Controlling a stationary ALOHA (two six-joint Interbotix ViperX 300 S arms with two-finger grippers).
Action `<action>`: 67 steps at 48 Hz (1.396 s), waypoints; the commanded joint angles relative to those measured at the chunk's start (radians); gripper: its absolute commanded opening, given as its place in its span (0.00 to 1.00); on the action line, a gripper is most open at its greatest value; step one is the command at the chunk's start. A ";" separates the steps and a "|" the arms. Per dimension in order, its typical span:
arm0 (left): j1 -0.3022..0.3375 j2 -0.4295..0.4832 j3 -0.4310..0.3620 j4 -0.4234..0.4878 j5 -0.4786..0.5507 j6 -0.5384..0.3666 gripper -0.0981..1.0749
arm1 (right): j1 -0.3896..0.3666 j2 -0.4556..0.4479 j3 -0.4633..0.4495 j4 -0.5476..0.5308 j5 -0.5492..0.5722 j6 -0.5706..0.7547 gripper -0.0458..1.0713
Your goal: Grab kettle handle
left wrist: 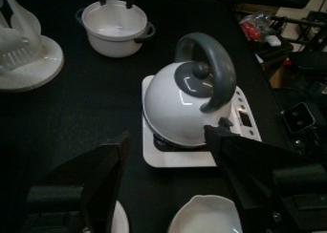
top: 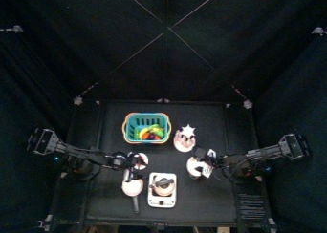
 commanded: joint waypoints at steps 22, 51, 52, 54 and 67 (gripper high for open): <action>-0.052 0.137 -0.308 -0.112 0.268 0.000 0.94 | 0.002 -0.020 0.017 0.017 0.017 -0.002 0.81; -0.048 0.279 -0.460 -0.161 0.359 -0.002 0.94 | -0.002 -0.020 0.028 0.012 0.012 -0.002 0.81; -0.048 0.285 -0.463 -0.166 0.367 -0.002 0.94 | -0.003 -0.020 0.028 0.012 0.012 -0.002 0.81; -0.046 0.293 -0.468 -0.176 0.380 -0.003 0.94 | -0.005 -0.020 0.031 0.012 0.011 -0.002 0.81; -0.017 0.310 -0.486 -0.212 0.433 0.000 0.87 | -0.006 -0.020 0.035 0.011 0.011 -0.002 0.81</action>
